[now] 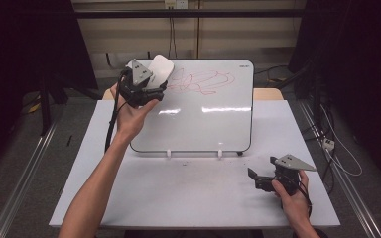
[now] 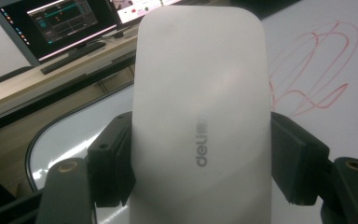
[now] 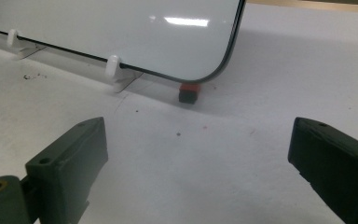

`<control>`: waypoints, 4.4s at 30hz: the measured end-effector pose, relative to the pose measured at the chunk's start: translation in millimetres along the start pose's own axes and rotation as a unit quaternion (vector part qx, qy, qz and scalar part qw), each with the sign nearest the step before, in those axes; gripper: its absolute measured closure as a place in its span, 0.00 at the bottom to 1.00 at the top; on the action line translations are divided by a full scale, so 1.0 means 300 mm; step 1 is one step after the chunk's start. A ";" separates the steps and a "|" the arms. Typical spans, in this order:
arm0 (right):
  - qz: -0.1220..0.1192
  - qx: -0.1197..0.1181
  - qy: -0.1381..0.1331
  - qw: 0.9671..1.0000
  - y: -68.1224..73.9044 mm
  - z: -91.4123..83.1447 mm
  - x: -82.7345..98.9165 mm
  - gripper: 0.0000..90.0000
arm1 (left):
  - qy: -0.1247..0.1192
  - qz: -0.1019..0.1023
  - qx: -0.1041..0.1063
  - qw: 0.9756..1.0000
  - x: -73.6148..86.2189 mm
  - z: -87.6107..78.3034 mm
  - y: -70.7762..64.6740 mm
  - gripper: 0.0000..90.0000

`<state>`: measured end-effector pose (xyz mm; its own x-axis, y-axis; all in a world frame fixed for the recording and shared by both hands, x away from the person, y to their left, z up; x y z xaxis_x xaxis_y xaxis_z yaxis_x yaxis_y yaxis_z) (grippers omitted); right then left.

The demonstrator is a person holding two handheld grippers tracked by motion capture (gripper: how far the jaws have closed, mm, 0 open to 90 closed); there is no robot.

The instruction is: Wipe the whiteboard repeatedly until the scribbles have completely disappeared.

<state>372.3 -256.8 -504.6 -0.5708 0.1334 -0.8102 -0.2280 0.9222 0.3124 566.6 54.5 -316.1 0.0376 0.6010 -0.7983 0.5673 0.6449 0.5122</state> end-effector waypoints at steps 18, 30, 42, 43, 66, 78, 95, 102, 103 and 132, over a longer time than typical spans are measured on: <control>-0.002 -0.002 0.002 1.000 0.003 0.006 0.002 0.06 | 0.034 0.059 -0.034 0.997 0.020 0.087 0.007 0.35; -0.003 -0.003 0.004 1.000 0.004 0.008 0.003 0.06 | 0.054 0.090 -0.054 0.993 0.055 0.135 0.002 0.35; -0.004 -0.003 0.004 1.000 0.007 0.006 0.004 0.06 | 0.055 0.082 -0.050 0.994 0.058 0.137 0.003 0.35; -0.003 -0.003 0.004 1.000 0.006 0.007 0.004 0.06 | 0.056 0.082 -0.051 0.994 0.059 0.138 0.003 0.34; -0.006 -0.002 0.004 1.000 0.017 0.011 0.003 0.06 | 0.061 0.085 -0.026 0.994 0.062 0.171 -0.134 0.34; -0.007 -0.003 0.005 1.000 0.018 0.011 0.004 0.06 | 0.062 0.114 -0.009 0.991 0.072 0.164 -0.214 0.34; -0.008 -0.003 0.003 1.000 0.015 0.007 0.003 0.06 | 0.051 0.131 0.014 0.990 0.088 0.151 -0.300 0.34; -0.009 -0.003 0.002 1.000 0.012 0.005 0.003 0.06 | 0.057 0.126 0.009 0.990 0.065 0.161 -0.246 0.34; -0.009 -0.003 0.002 1.000 0.013 0.005 0.003 0.06 | 0.058 0.124 0.009 0.991 0.063 0.161 -0.238 0.34; -0.012 -0.002 0.002 1.000 0.018 0.004 0.002 0.06 | 0.077 0.125 -0.012 0.989 -0.011 0.214 -0.189 0.35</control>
<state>371.7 -251.2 -504.1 -0.5683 0.1101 -0.8154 -0.2448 0.9235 0.2953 587.1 -14.4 -362.8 0.0469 0.8070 -0.5886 0.5359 0.4770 0.6967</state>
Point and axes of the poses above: each handheld gripper's, and its own axes: z roughly forward along the jaws, x roughly out of its underside, y roughly to its left, the point moved 10 cm from there along z, roughly forward along the jaws, and after that the axes turned 15 degrees about z, right-handed, at the moved point
